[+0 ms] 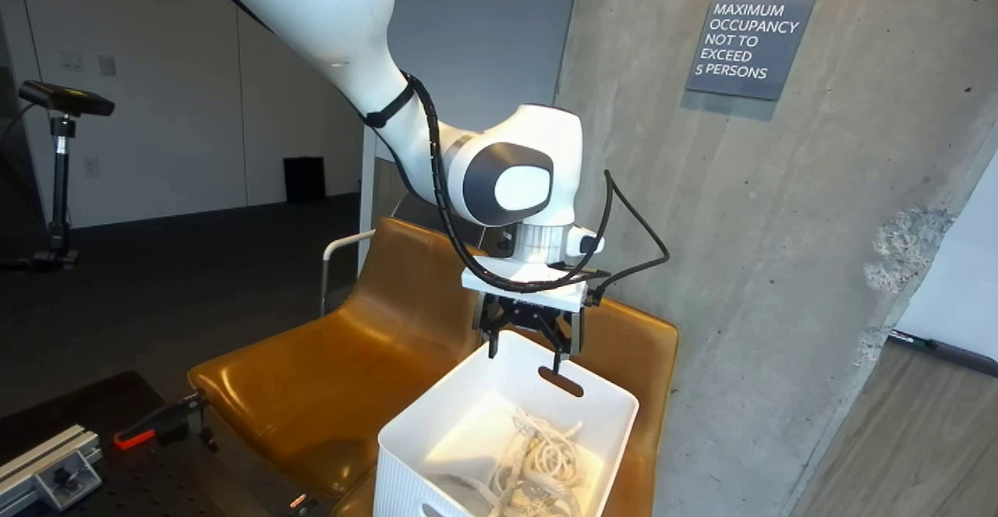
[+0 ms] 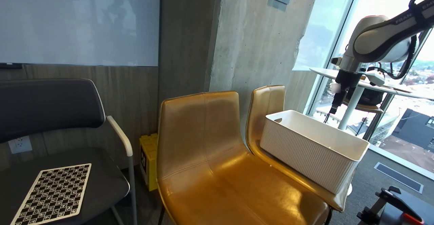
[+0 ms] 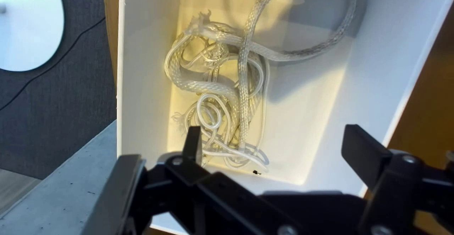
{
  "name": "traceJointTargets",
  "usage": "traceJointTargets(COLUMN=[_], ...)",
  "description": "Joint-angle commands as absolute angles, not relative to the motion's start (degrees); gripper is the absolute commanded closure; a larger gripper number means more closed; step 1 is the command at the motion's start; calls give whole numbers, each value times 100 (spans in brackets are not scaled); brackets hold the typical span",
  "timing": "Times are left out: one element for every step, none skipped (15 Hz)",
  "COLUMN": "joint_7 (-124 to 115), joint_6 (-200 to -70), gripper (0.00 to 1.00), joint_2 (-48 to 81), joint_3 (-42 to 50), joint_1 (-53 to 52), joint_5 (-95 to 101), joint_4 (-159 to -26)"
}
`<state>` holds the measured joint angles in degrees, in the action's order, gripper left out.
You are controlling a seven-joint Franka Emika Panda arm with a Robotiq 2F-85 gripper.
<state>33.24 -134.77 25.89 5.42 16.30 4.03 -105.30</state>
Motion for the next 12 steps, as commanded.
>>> traceJointTargets(joint_7=[3312,3312,3312,3312,3311,3311,3311,3311,3311,3311,3311,3311], joint_6=[-13457,-13454,-13453,-13452,-13452,-13452,-13452,-13452,-13452,-13452,-13452,-13452], gripper=[0,0,0,0,0,0,0,0,0,0,0,0], joint_2=[2591,2601,2600,2600,2602,2602,2602,2602,2602,2602,2602,2602], joint_3=[513,512,512,512,512,512,512,511,512,512,511,511], joint_1=[1655,1655,1655,1654,1654,1654,1654,1653,1653,1654,1653,1653], joint_5=[422,423,422,423,423,423,423,423,423,423,423,423], joint_4=[-10502,-10470,-10456,-10453,-10452,-10452,-10452,-10452,-10452,-10452,-10452,-10452])
